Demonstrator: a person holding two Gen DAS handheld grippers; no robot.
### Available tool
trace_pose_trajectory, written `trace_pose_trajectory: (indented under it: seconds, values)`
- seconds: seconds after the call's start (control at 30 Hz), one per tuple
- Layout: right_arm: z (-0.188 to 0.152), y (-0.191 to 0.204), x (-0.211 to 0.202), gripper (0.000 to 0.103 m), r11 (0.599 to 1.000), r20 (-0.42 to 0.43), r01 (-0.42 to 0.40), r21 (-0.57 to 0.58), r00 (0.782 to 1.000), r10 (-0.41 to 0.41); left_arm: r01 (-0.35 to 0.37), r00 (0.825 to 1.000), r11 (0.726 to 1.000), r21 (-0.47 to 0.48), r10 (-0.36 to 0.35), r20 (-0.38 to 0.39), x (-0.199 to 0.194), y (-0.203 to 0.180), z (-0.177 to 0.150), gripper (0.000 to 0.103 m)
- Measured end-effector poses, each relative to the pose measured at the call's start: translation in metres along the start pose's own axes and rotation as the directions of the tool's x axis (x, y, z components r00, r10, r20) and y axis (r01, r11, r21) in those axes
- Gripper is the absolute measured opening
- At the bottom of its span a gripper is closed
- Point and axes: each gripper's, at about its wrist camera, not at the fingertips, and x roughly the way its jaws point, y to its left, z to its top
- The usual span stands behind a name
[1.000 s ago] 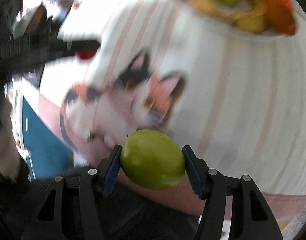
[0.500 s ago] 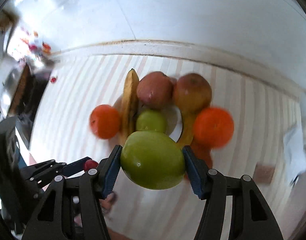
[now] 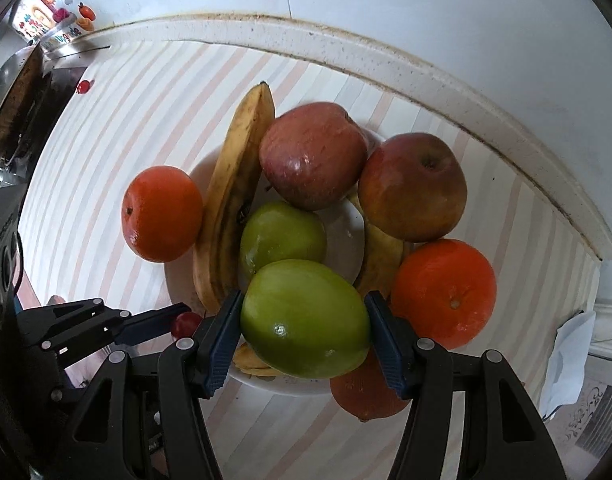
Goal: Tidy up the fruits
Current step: 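Set the tomato and green pear on the plate and open both tools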
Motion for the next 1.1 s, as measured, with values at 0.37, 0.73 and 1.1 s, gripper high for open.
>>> trace_pose_trajectory:
  seconds: [0.37, 0.73, 1.1]
  values:
    - [0.003, -0.007, -0.015, 0.077, 0.998, 0.032, -0.019, 0.052, 0.999, 0.017, 0.003, 1.0, 1.0, 0.001, -0.003, -0.029, 0.005, -0.003, 0.002, 0.031]
    - [-0.02, -0.03, -0.063, 0.093, 0.979, 0.161, -0.056, 0.194, 0.987, 0.025, -0.029, 1.0, 0.999, 0.045, 0.03, -0.007, -0.018, -0.018, 0.002, 0.087]
    - [-0.085, -0.018, -0.082, 0.098, 0.933, 0.225, -0.012, 0.36, 0.971, -0.075, -0.256, 0.964, 0.958, 0.127, 0.243, 0.108, -0.072, -0.01, -0.008, 0.088]
